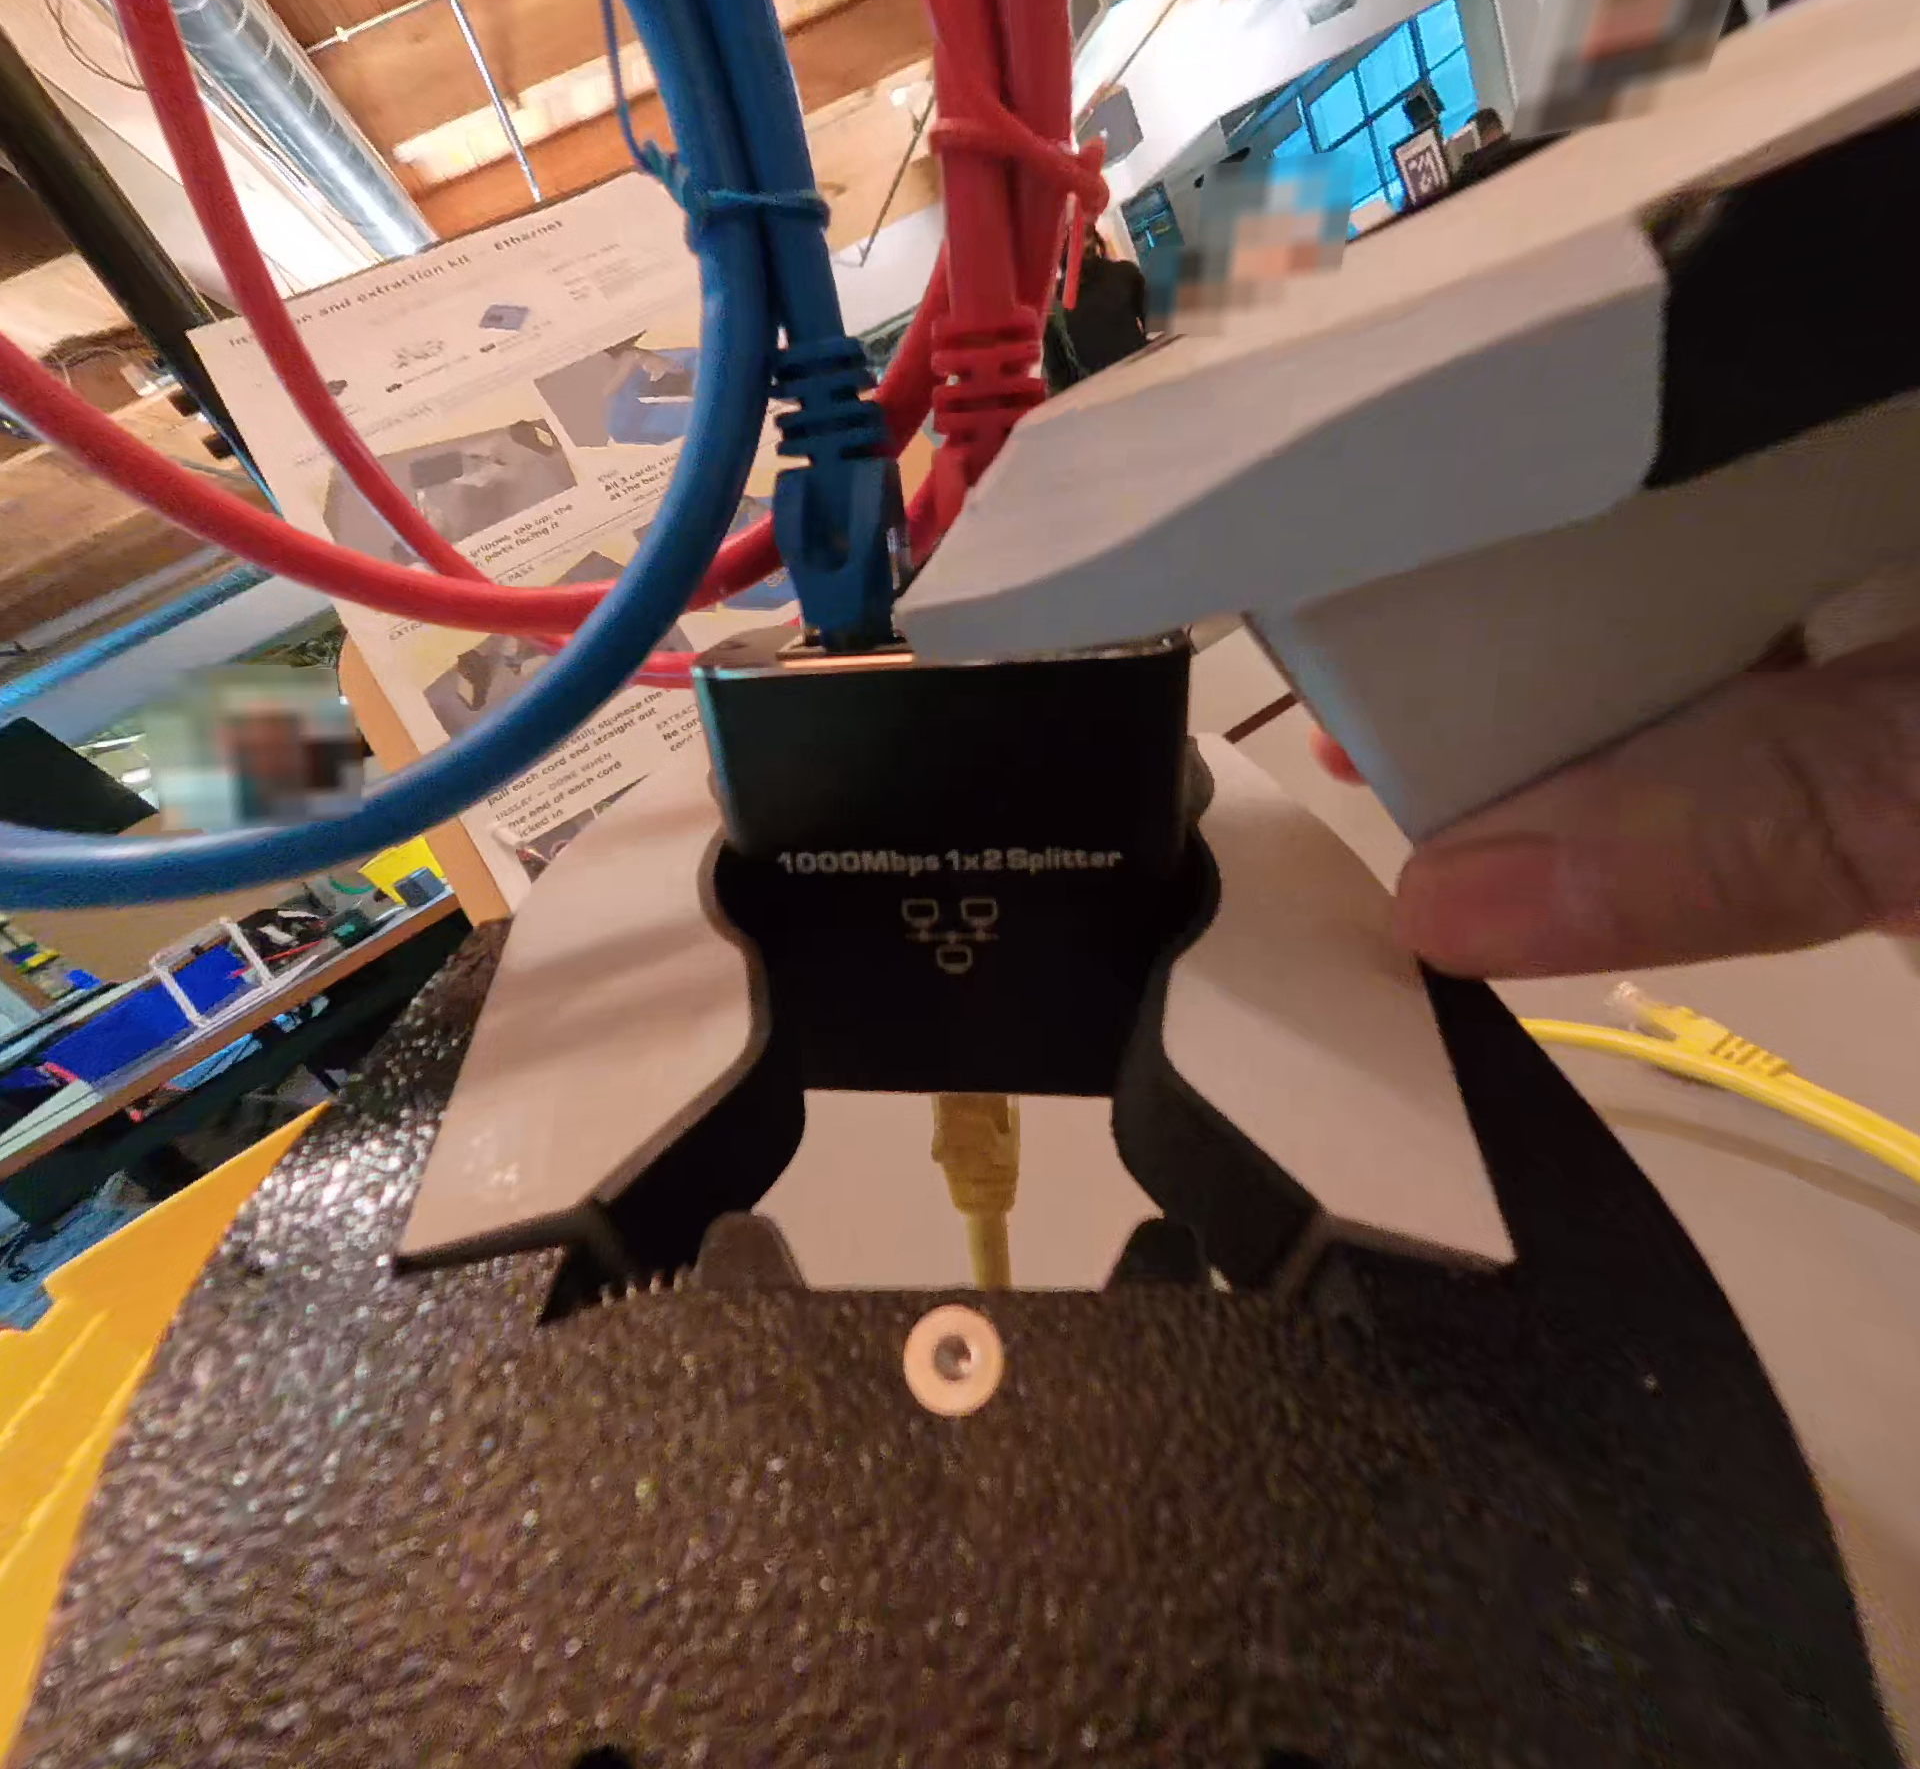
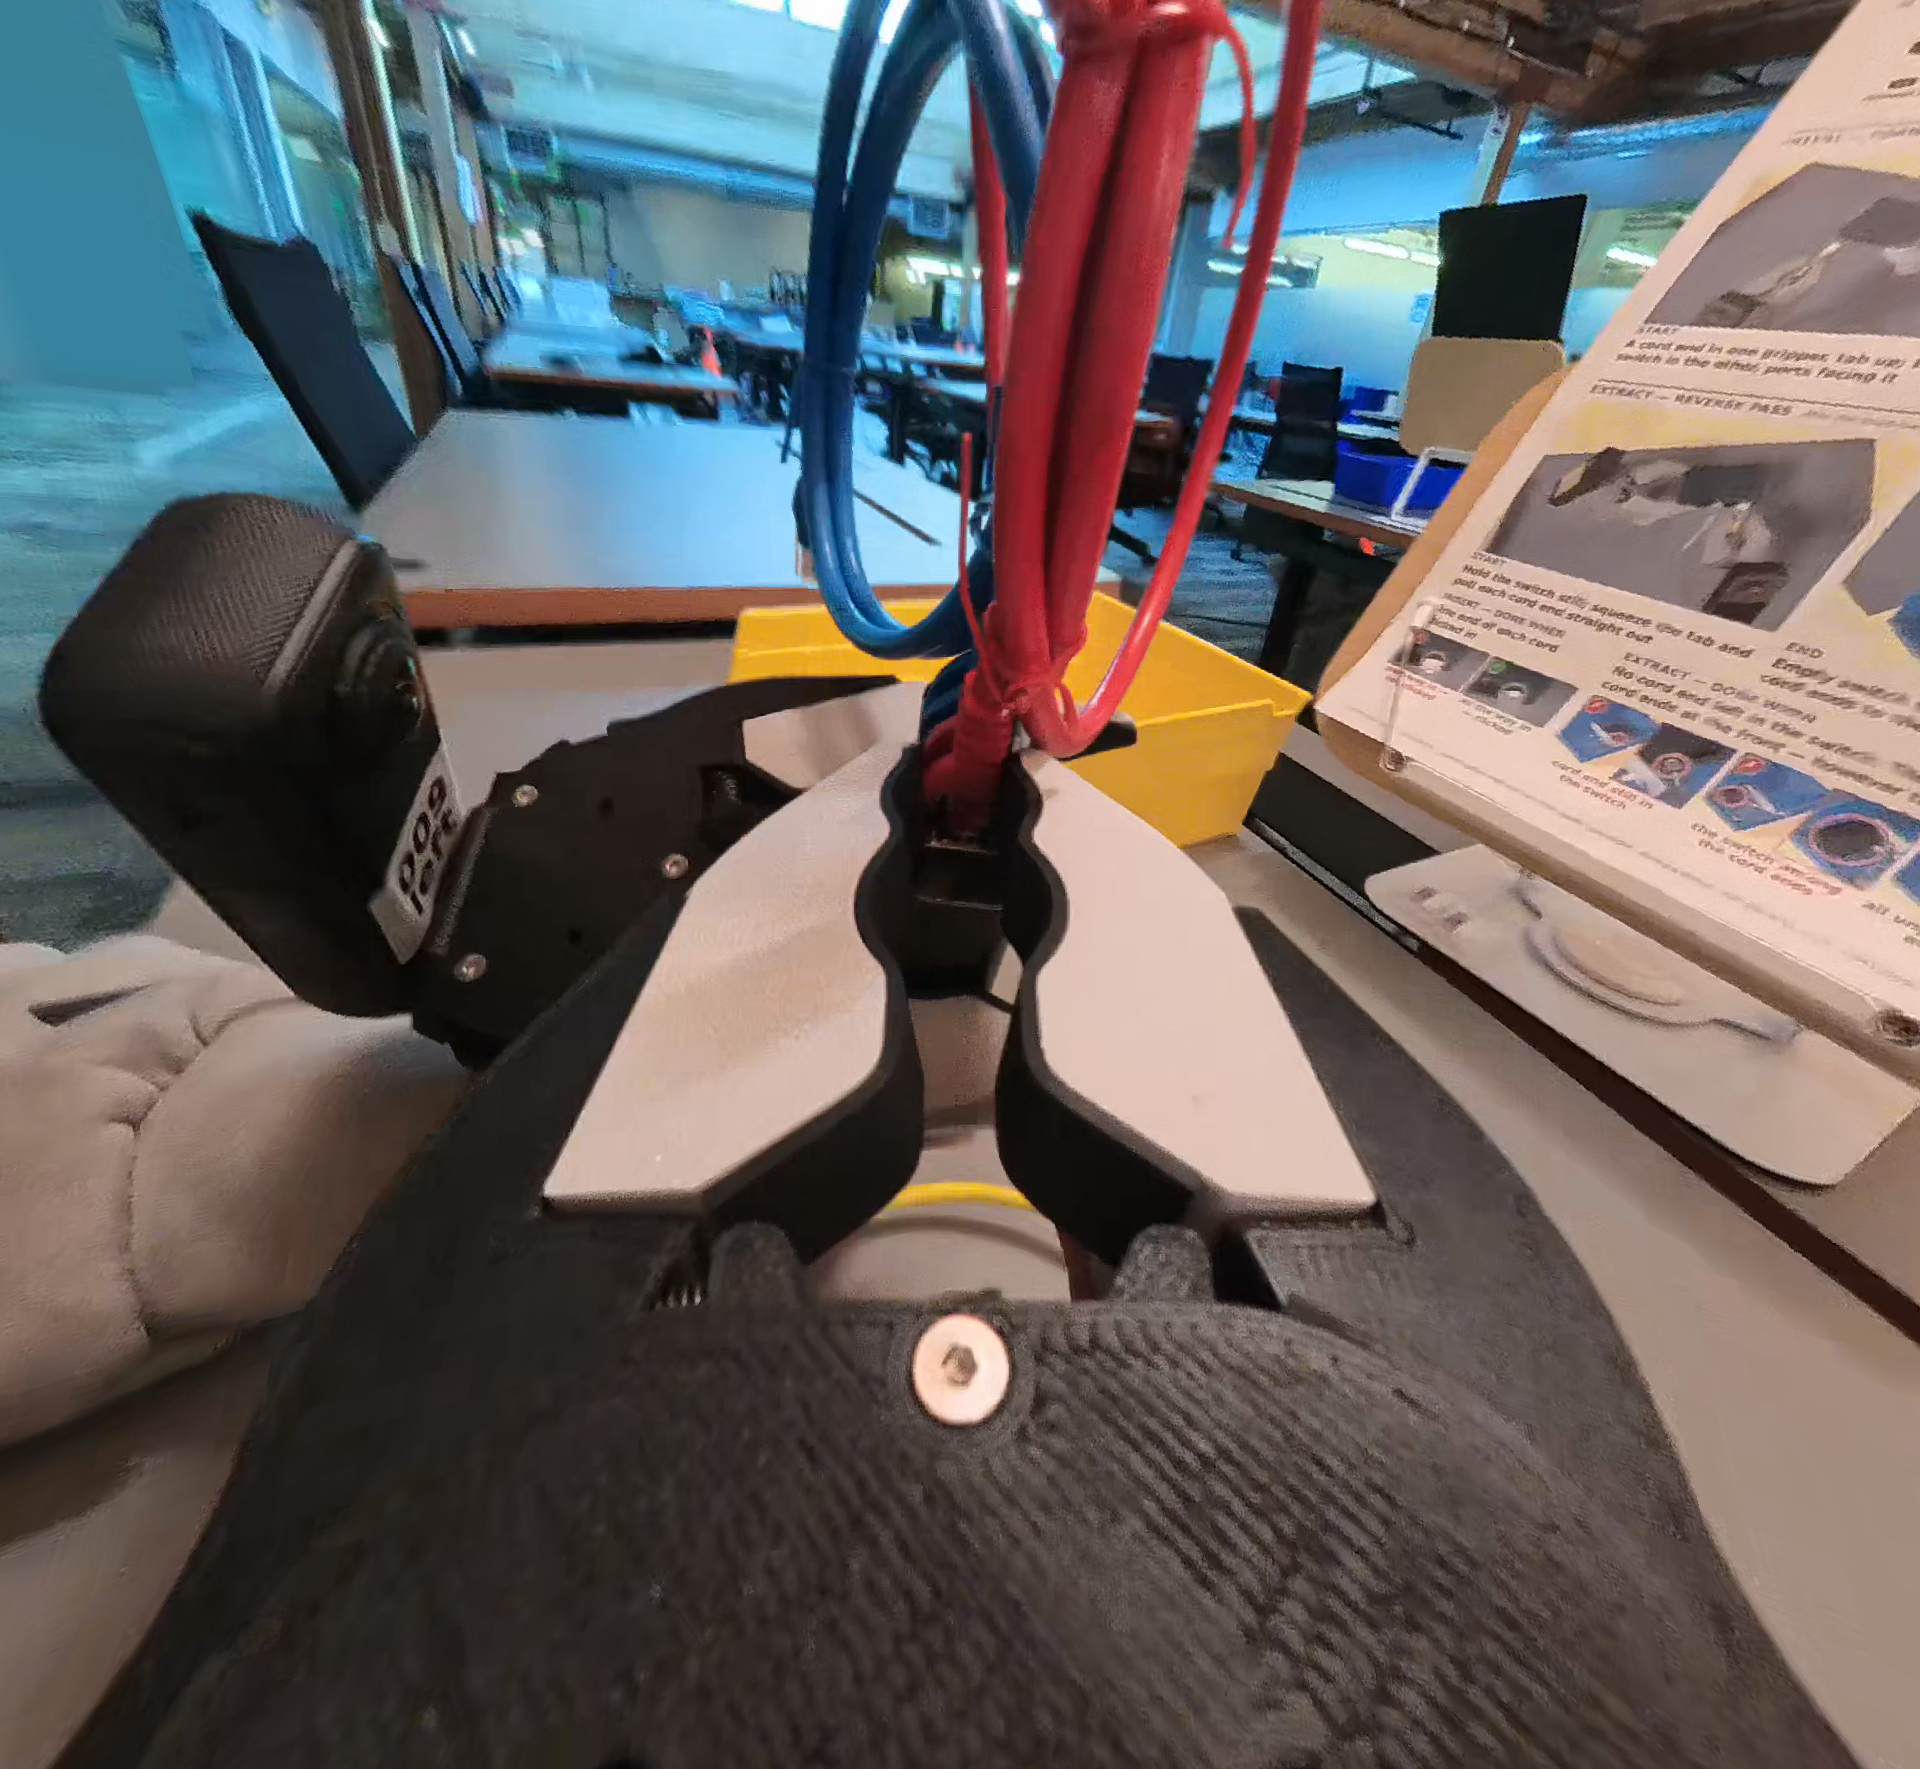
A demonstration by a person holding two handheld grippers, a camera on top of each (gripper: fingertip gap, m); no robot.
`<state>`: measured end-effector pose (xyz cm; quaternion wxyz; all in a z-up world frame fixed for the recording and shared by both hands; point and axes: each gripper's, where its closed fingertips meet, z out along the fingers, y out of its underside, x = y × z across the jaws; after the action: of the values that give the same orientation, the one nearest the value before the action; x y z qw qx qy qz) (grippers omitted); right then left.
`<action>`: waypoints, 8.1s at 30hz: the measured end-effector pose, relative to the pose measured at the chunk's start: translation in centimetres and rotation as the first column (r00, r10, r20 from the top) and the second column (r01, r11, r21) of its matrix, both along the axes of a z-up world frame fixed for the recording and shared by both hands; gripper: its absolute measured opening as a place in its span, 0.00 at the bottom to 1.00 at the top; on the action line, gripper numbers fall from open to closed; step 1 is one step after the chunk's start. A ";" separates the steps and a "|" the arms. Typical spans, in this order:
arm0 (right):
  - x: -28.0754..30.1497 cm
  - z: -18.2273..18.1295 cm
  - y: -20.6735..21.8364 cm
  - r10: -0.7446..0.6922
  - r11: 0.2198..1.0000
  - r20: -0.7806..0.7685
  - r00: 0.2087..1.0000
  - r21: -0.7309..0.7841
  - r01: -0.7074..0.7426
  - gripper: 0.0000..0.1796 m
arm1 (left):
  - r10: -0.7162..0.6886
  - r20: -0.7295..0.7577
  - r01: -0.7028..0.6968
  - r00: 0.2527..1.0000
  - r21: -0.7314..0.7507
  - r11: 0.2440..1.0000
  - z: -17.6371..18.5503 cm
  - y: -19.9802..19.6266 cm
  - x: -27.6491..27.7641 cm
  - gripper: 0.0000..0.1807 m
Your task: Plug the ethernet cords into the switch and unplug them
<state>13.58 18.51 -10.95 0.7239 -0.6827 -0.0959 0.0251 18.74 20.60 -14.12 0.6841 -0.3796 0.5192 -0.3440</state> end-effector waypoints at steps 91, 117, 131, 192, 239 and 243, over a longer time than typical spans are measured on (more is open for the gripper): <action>1.1 -1.2 -0.2 -0.017 1.000 0.044 0.999 0.005 0.017 0.08 | 0.061 -0.093 -0.059 0.994 0.025 0.998 -1.3 0.7 0.4 0.42; 1.2 -1.2 -0.1 -0.009 0.998 0.053 0.999 -0.067 0.013 0.07 | -0.068 -0.071 0.062 0.995 -0.086 0.994 -1.7 -0.3 0.7 0.42; 1.7 -1.4 -0.4 -0.058 0.991 0.143 0.988 -0.111 0.074 0.07 | -0.197 -0.082 0.177 0.977 -0.206 0.962 -2.3 -1.4 1.2 0.44; 0.8 -0.7 0.3 0.068 0.997 -0.173 0.983 0.033 -0.063 0.08 | 0.025 -0.034 -0.025 0.999 0.003 1.000 -1.0 0.5 0.3 0.42; 1.7 -2.4 1.3 -0.104 0.967 0.279 0.955 -0.196 0.163 0.09 | -0.167 -0.059 0.143 0.984 -0.300 0.943 -3.3 -0.3 1.5 0.42; 1.6 -2.4 1.4 -0.092 0.964 0.323 0.942 -0.206 0.165 0.09 | -0.154 -0.053 0.133 0.987 -0.283 0.950 -3.2 -0.1 1.4 0.43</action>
<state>15.18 19.92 -13.35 0.6158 -0.7622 -0.1598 -0.1194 20.15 20.55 -17.27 0.5773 -0.4458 0.5169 -0.4481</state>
